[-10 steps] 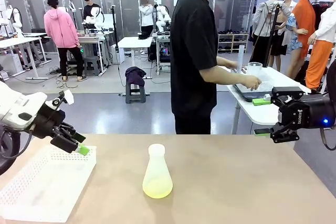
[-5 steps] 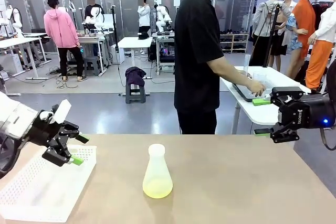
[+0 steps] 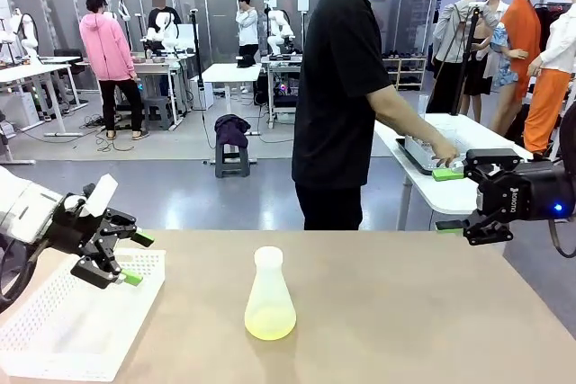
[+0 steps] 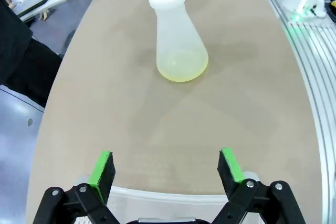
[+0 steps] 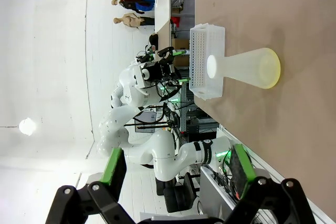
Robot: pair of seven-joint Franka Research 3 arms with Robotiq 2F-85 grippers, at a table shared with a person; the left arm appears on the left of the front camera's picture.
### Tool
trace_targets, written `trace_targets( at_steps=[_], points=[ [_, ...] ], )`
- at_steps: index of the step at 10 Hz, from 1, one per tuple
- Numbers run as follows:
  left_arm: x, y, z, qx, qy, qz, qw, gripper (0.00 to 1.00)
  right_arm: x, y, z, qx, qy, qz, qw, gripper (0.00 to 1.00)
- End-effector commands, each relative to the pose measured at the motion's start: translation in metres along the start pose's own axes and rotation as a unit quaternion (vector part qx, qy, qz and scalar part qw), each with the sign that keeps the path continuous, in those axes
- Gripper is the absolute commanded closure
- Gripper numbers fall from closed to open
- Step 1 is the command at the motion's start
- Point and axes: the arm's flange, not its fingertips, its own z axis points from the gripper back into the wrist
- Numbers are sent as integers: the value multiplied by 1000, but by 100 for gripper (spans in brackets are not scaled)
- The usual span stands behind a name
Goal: Prepare the solutions needed for the experiment.
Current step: When the human places the Big flask in the center of the table, pick up the Big flask and place it in the left Organizing basket.
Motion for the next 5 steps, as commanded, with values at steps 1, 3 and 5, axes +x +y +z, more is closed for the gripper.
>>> trace_targets(
  at_steps=[1, 3, 5],
  points=[
    [-9, 11, -20, -20, -71, 10, 997, 0, 1, 2, 1, -1, 2, 2, 1000, 0],
    [-20, 18, -22, -9, -143, 28, 989, 0, 1, 2, 1, -1, 2, 2, 1000, 0],
    [-18, 17, -27, -38, -193, 28, 980, 0, 1, 2, 1, -1, 2, 2, 1000, 0]
  ],
)
